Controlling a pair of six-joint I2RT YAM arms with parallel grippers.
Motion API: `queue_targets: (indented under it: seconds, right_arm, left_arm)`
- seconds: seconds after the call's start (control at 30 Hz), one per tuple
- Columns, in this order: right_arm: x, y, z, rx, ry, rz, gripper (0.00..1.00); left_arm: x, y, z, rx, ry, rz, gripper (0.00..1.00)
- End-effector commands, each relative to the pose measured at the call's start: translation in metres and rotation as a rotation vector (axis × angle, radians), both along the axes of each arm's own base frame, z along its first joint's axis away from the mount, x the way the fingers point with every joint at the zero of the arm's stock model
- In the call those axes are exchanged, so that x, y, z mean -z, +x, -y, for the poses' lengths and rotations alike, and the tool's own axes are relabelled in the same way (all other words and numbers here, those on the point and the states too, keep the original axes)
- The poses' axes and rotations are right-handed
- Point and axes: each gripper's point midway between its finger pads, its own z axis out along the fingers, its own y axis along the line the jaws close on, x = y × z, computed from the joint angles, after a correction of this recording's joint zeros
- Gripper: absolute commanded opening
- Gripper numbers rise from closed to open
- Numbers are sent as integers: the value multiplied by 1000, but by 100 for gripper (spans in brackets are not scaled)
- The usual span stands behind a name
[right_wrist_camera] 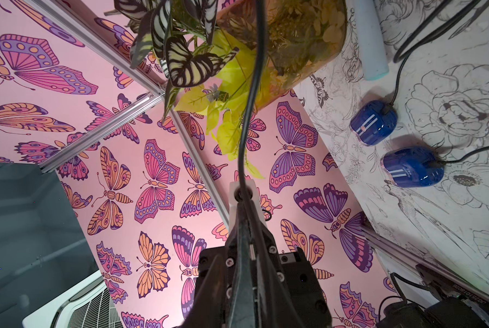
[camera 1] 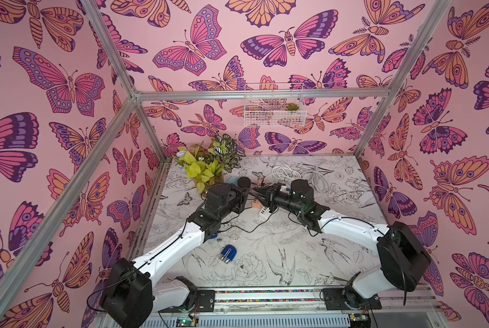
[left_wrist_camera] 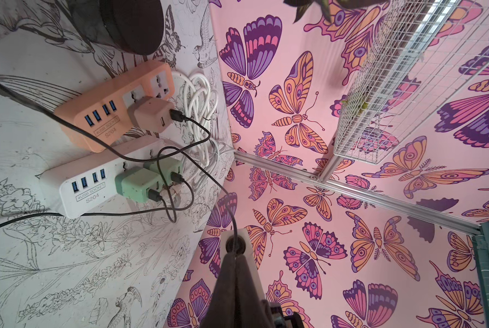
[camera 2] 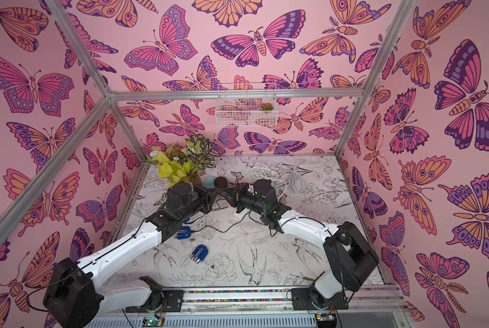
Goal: Charge the electric shaver
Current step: Pick up the charging cable from the center of the board.
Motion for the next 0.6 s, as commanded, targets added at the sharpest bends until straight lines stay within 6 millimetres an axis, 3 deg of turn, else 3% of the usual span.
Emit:
queue_targets:
  seconds: [0.0,0.23,0.57]
  right_arm:
    - [-15,-4,-10,-36,34,20,23]
    - [-9,-7,-12,-46,26,4,22]
    - [-8,-8,-14,-43,26,7,12]
  left_arm:
    - [6,1,-3,-10,20,12,0]
    - [4,3,-1,-5,14,17,0]
    - [5,1,-1,2,12,15,0]
